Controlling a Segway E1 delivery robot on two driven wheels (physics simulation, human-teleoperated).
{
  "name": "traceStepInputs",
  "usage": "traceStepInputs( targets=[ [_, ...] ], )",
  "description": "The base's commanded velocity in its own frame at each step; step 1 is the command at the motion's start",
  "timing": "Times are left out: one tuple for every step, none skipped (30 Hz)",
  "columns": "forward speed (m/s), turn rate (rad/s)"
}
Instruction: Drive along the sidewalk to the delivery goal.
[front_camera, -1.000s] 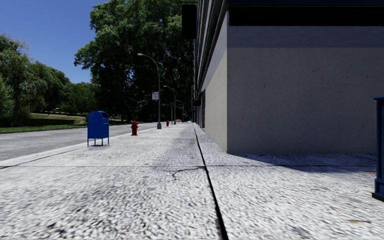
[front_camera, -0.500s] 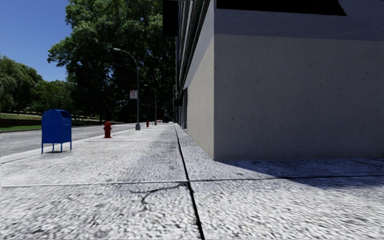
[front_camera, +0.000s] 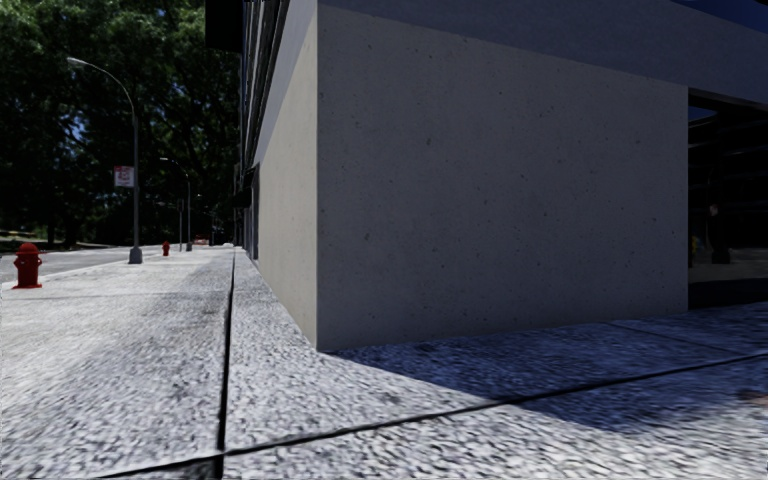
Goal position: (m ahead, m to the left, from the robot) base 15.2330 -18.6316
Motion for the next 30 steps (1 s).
traceStepInputs(
  targets=[
    [2.0, -0.83],
    [2.0, -0.83],
    [2.0, -0.83],
    [2.0, -0.83],
    [2.0, -0.83],
    [2.0, -0.83],
    [2.0, -0.83],
    [2.0, -0.83],
    [2.0, -0.83],
    [2.0, -0.83],
    [2.0, -0.83],
    [2.0, -0.83],
    [2.0, -0.83],
    [2.0, -0.83],
    [2.0, -0.84],
    [2.0, -0.87],
    [2.0, -0.87],
    [2.0, -0.89],
    [2.0, -0.89],
    [2.0, -0.89],
    [2.0, -0.89],
    [2.0, -0.89],
    [2.0, -0.89],
    [2.0, -0.89],
    [2.0, -0.89],
    [2.0, -0.89],
    [2.0, -0.89],
    [2.0, -0.89],
    [2.0, -0.89],
    [2.0, -0.89]
  ],
)
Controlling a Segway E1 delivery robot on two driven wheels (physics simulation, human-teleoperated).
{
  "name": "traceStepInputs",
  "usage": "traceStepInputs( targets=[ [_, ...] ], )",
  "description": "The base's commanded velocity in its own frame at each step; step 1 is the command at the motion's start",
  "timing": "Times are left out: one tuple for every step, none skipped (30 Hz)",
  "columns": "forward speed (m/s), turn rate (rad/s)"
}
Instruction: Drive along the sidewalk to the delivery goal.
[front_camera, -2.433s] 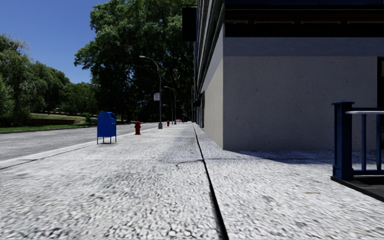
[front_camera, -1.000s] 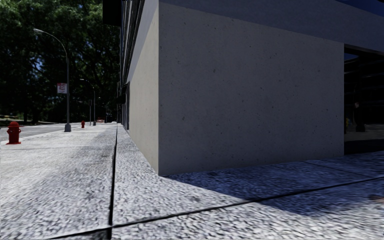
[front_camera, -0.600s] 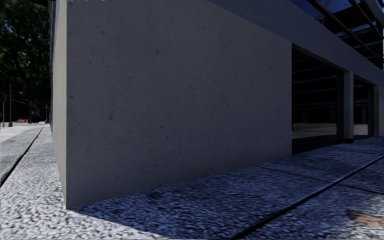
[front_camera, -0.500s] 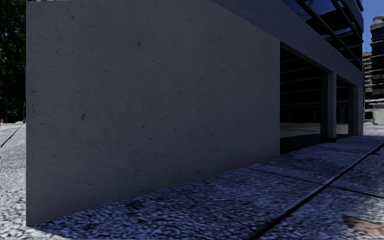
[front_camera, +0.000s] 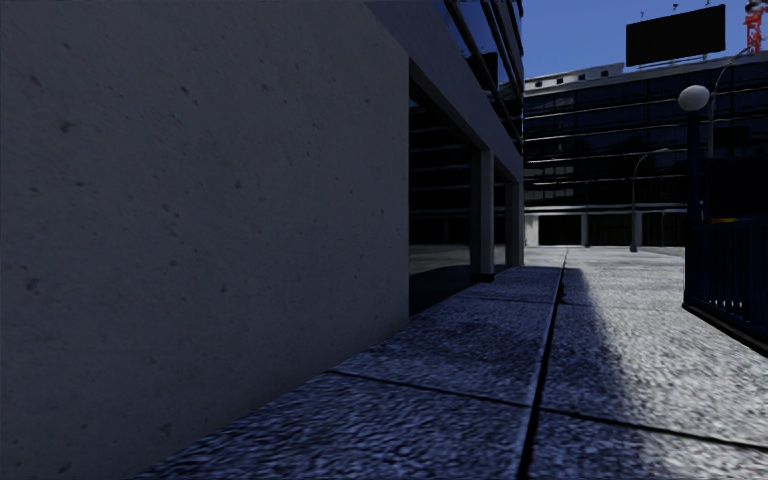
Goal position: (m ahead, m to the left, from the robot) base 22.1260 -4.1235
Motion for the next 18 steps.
traceStepInputs(
  targets=[
    [2.0, -0.89],
    [2.0, -0.89],
    [2.0, -0.89],
    [2.0, -0.89],
    [2.0, -0.89],
    [2.0, -0.89],
    [2.0, -0.89],
    [2.0, -0.89],
    [2.0, -0.89],
    [2.0, -0.89],
    [2.0, -0.89],
    [2.0, -0.89],
    [2.0, -0.86],
    [2.0, -0.86],
    [2.0, -0.09],
    [2.0, 0.0],
    [2.0, 0.0],
    [2.0, 0.0]
  ],
)
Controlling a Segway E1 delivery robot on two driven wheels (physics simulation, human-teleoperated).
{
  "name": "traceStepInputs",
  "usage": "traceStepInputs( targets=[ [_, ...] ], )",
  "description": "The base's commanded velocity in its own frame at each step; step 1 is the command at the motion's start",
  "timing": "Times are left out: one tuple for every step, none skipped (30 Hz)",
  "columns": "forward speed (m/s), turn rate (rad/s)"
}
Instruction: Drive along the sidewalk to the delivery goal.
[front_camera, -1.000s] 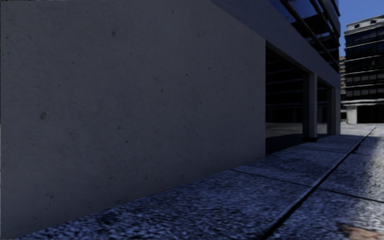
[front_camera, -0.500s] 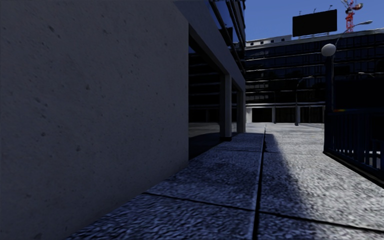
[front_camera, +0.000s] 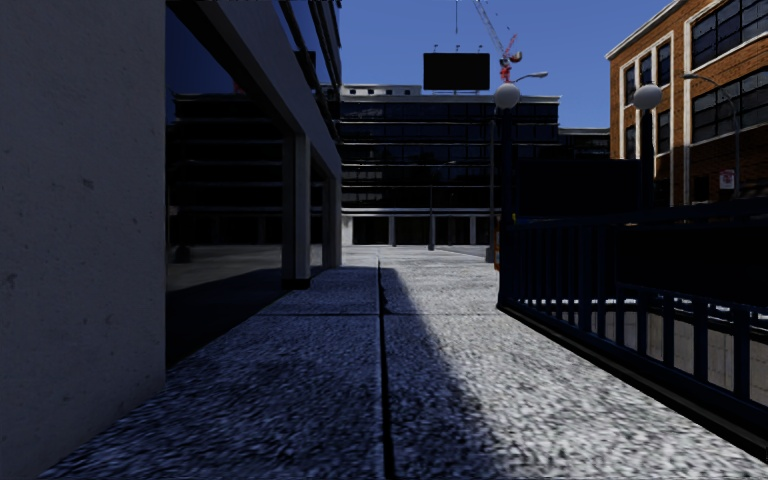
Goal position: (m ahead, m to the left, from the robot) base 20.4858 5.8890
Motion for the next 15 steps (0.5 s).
traceStepInputs(
  targets=[
    [2.0, 0.0],
    [2.0, 0.0],
    [2.0, 0.0],
    [2.0, 0.0],
    [2.0, 0.0],
    [2.0, 0.0],
    [2.0, 0.0],
    [2.0, 0.0],
    [2.0, 0.0],
    [2.0, 0.0],
    [2.0, 0.0],
    [2.0, 0.0],
    [2.0, 0.0],
    [2.0, 0.0],
    [2.0, 0.0]
  ],
)
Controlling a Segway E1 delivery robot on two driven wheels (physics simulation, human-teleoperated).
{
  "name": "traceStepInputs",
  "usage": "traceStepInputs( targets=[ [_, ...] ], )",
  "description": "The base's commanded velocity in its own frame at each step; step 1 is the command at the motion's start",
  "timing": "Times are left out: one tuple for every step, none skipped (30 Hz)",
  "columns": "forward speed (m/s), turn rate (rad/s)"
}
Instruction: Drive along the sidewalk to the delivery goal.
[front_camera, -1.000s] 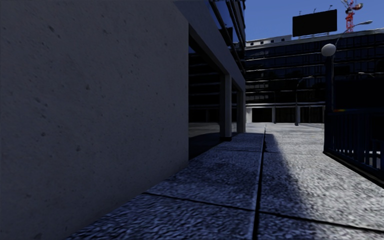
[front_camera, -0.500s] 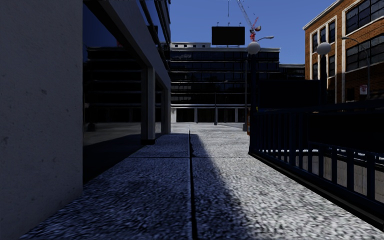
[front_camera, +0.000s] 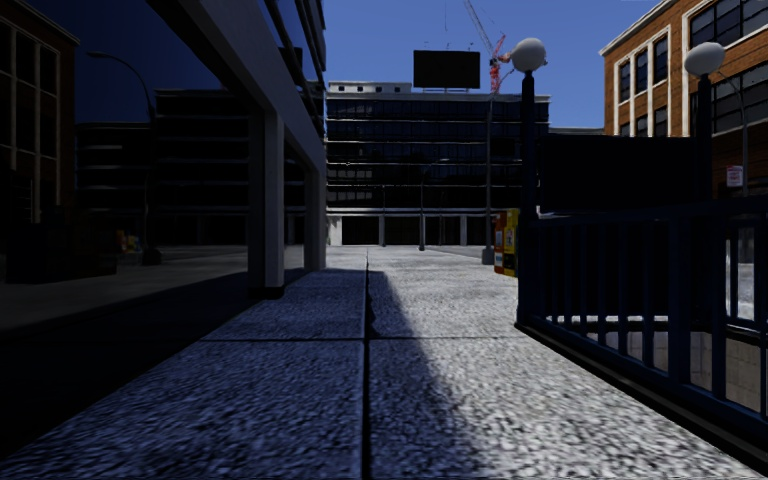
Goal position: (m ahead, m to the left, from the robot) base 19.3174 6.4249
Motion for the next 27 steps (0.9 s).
traceStepInputs(
  targets=[
    [2.0, 0.0],
    [2.0, 0.0],
    [2.0, 0.0],
    [2.0, 0.0],
    [2.0, 0.0],
    [2.0, 0.0],
    [2.0, 0.0],
    [2.0, 0.0],
    [2.0, 0.0],
    [2.0, 0.0],
    [2.0, 0.02],
    [2.0, 0.07],
    [2.0, 0.08],
    [2.0, 0.09],
    [2.0, 0.1],
    [2.0, 0.1],
    [2.0, 0.12],
    [2.0, 0.14],
    [2.0, 0.15],
    [2.0, 0.15],
    [2.0, 0.15],
    [2.0, 0.06],
    [2.0, 0.0],
    [2.0, 0.0],
    [2.0, 0.0],
    [2.0, 0.0],
    [2.0, 0.0]
  ],
)
